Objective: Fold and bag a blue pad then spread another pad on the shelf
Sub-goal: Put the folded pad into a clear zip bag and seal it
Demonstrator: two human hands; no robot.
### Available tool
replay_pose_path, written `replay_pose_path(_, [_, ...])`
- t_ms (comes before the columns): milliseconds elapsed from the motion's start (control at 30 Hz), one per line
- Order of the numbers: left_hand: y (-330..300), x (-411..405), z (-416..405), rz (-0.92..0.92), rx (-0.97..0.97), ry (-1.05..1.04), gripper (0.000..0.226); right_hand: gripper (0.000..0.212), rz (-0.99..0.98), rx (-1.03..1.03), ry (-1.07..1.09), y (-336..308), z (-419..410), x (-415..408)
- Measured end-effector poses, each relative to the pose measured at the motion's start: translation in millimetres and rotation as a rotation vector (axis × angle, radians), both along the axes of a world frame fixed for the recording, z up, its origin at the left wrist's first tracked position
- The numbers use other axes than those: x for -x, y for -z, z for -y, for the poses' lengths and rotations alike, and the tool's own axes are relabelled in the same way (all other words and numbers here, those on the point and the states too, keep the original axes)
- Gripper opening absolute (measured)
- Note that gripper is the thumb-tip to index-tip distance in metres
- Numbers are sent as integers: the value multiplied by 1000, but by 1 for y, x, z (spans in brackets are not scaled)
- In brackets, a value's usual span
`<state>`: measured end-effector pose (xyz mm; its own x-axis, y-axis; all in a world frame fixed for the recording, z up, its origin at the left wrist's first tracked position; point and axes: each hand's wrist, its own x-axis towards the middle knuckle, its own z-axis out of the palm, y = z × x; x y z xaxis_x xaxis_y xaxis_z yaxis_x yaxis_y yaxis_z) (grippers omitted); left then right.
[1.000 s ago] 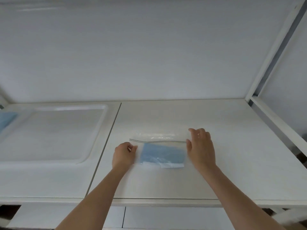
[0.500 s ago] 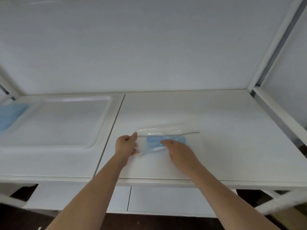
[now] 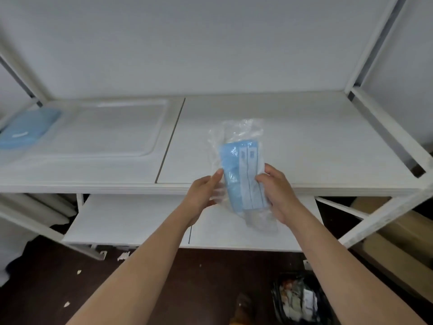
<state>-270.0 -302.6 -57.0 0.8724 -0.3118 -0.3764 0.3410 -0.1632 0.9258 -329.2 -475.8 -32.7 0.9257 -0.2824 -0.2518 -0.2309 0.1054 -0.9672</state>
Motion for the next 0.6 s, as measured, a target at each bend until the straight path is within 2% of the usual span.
replay_pose_path(100, [8, 30, 0, -95, 174, 99, 35, 34, -77, -103, 20, 7, -2, 30])
replay_pose_path(167, [13, 52, 1, -109, 194, 101, 15, 31, -126, -96, 3, 16, 2, 52])
replay_pose_path(233, [19, 66, 3, -94, 158, 79, 8, 26, -159, -95, -40, 25, 8, 66])
replay_pose_path(400, [39, 90, 16, -85, 36, 34, 10, 18, -230, -109, -130, 54, 29, 85])
replay_pose_path(600, [90, 117, 59, -84, -187, -42, 26, 18, -392, -69, -6, 120, 64, 103])
